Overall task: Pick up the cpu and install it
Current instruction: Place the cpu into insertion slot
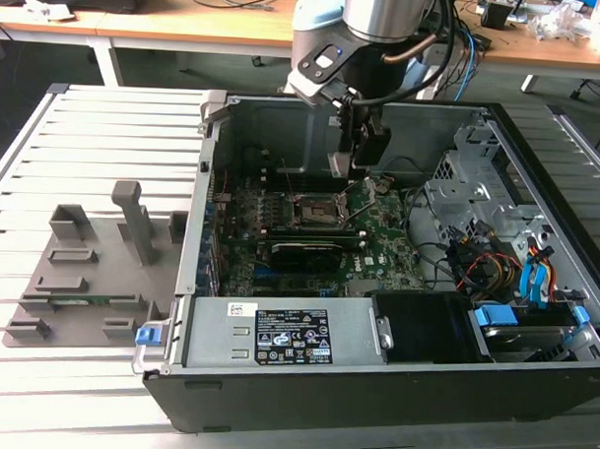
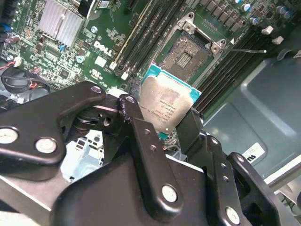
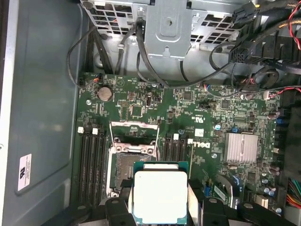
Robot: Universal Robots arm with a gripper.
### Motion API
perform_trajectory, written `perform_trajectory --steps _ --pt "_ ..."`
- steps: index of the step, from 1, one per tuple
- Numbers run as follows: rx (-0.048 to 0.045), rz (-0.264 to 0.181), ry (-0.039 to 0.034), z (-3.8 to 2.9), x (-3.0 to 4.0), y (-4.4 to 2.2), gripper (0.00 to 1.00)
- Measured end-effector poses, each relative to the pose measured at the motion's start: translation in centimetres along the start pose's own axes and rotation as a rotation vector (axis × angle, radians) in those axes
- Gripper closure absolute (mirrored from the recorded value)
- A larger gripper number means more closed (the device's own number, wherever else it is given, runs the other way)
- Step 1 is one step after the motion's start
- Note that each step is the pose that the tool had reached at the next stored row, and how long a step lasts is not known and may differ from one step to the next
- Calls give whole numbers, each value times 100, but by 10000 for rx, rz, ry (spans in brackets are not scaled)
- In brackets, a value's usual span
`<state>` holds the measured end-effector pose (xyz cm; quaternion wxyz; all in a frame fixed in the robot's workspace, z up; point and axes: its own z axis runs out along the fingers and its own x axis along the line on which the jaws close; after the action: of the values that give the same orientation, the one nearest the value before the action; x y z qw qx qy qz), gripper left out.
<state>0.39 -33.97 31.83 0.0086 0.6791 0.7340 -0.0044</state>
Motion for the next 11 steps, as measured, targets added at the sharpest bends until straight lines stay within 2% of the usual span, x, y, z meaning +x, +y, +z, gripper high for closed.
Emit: perform_trajectory --steps 11 --pt "5 -1 -1 81 2 -1 45"
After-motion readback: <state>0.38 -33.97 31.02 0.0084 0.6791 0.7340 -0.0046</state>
